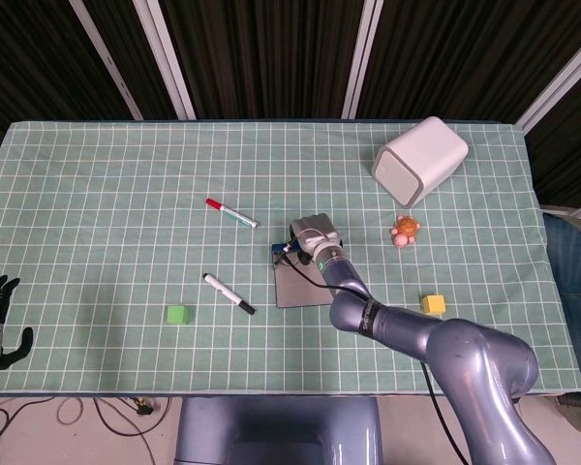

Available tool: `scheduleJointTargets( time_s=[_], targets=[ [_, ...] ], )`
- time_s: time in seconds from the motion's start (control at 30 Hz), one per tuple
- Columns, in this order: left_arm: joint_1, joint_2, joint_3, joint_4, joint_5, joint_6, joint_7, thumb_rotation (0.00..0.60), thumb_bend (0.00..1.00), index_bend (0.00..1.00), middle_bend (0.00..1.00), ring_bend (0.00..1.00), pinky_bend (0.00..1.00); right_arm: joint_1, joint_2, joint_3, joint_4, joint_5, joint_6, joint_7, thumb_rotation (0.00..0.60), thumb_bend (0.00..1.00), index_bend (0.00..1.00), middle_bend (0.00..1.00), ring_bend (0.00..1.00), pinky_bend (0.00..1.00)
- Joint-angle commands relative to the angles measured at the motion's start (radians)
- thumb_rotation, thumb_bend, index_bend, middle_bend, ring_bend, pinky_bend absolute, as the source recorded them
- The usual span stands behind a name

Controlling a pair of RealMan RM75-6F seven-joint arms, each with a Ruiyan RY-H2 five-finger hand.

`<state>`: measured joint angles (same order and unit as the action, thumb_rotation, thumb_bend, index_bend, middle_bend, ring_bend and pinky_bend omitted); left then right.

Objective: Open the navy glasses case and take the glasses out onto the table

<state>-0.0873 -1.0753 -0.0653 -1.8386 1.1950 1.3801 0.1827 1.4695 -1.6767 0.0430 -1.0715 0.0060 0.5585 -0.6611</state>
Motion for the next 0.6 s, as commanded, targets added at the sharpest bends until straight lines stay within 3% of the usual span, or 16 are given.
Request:
scheduleJointTargets(
  time_s=[0.03,0.6],
  targets=[
    [0.000,0.000,0.000,0.000,0.000,0.000,0.000,0.600,0.46,0.06,0.00,0.00,0.00,-0.002,0.000,0.002,0.001,-0.003,0.001,0.004,0.600,0.51,0.41,0.36,0.33,0.24],
    [-0.001,-0.001,0.000,0.000,-0.004,0.000,0.005,0.600,0.46,0.06,0.00,0.00,0.00,-0.009,-0.005,-0.008,0.015,-0.001,-0.008,0.009,0.600,0.52,0.42,0.36,0.33,0.24]
  ],
)
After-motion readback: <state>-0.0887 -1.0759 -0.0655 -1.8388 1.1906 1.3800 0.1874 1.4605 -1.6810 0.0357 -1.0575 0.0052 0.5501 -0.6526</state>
